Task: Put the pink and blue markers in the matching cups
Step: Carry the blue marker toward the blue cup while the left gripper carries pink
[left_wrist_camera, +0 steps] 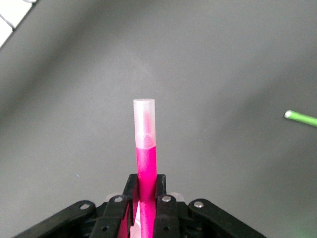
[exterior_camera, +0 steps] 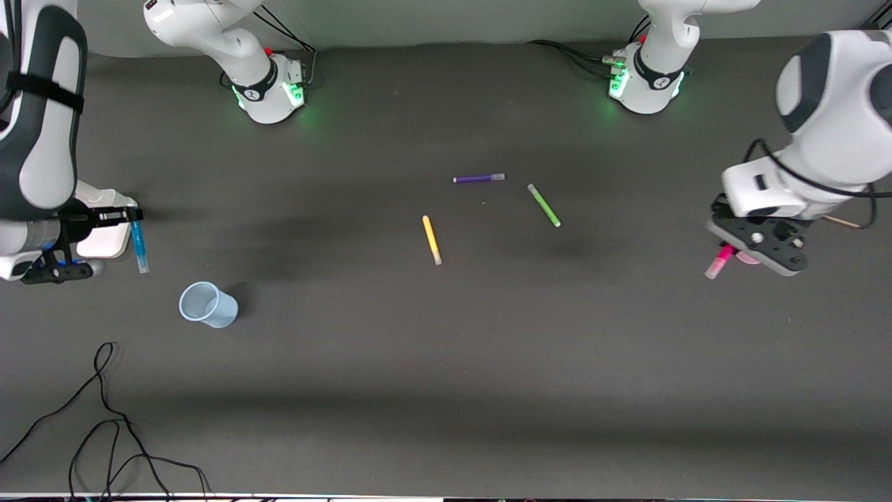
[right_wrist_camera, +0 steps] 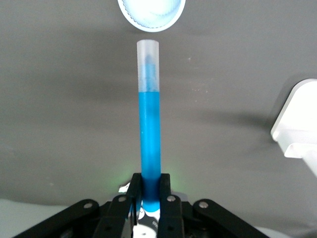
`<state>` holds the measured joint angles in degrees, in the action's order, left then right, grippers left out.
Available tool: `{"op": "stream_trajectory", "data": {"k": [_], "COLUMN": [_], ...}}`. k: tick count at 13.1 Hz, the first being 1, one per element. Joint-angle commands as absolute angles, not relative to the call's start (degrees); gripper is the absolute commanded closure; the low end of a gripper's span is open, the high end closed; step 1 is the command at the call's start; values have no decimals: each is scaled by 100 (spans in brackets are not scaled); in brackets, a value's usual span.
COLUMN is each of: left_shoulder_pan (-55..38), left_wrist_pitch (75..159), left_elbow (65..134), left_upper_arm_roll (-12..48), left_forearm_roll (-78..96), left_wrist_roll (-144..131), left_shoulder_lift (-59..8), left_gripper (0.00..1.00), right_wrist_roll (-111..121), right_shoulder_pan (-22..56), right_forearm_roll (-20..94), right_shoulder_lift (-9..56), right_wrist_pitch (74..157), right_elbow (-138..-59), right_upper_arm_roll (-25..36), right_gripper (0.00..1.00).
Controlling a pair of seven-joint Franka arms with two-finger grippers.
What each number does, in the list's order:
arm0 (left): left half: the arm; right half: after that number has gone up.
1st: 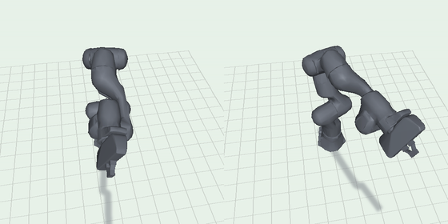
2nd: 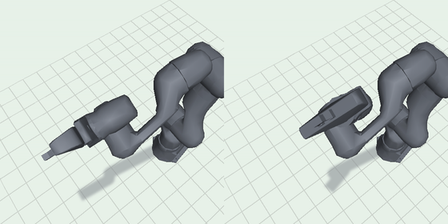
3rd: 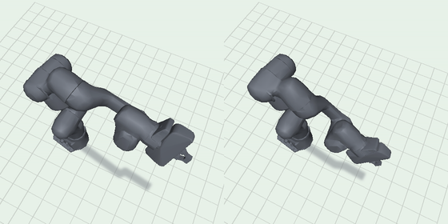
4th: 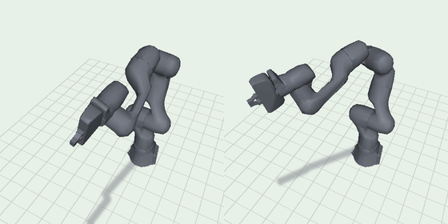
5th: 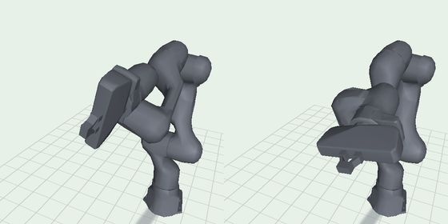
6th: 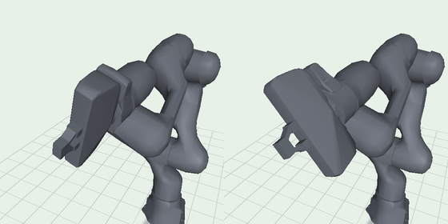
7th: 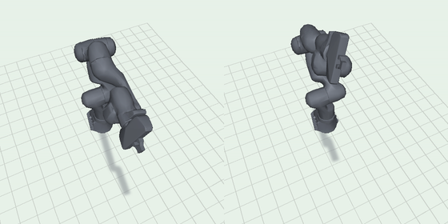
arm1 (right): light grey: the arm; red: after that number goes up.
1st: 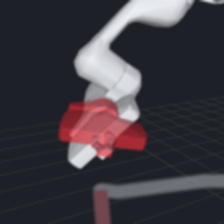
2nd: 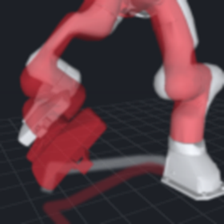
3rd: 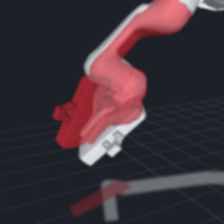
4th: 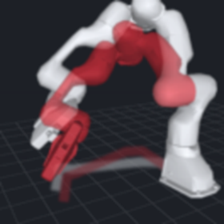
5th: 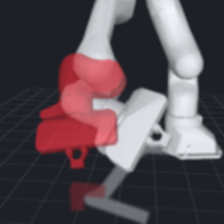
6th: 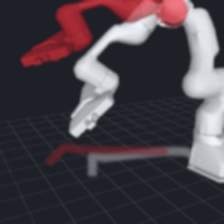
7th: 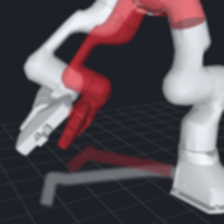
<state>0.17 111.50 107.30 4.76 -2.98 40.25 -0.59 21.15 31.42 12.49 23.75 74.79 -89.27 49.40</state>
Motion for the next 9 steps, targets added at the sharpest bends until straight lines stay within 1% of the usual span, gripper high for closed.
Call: {"op": "stream_trajectory", "data": {"k": [1, 3, 6, 8, 9], "left_shoulder_pan": [832, 1482, 2292, 2775, 3038], "left_wrist_pitch": [11636, 11917, 11962, 11883, 11822], "left_elbow": [11372, 11662, 11944, 11944, 11953], "left_upper_arm_roll": [510, 501, 501, 501, 501], "left_forearm_roll": [628, 1534, 2485, 3169, 3608], "left_wrist_roll": [5907, 7498, 9363, 10715, 11488], "left_shoulder_lift": [211, 150, -104, -481, -753], "left_gripper": [100, 100, 100, 100, 100], "right_wrist_roll": [2267, 2268, 2320, 2347, 2338], "right_shoulder_pan": [2778, 2769, 2664, 2165, 1753], "right_forearm_roll": [1748, 1924, 2223, 2267, 2259], "right_shoulder_lift": [3338, 3602, 3971, 4156, 4279], "right_wrist_pitch": [6935, 6926, 6926, 6917, 6917], "right_elbow": [-8087, -8060, -8033, -7876, -7771], "right_upper_arm_roll": [4922, 4922, 4887, 4380, 3951], "right_gripper": [99, 99, 99, 99, 99]}}
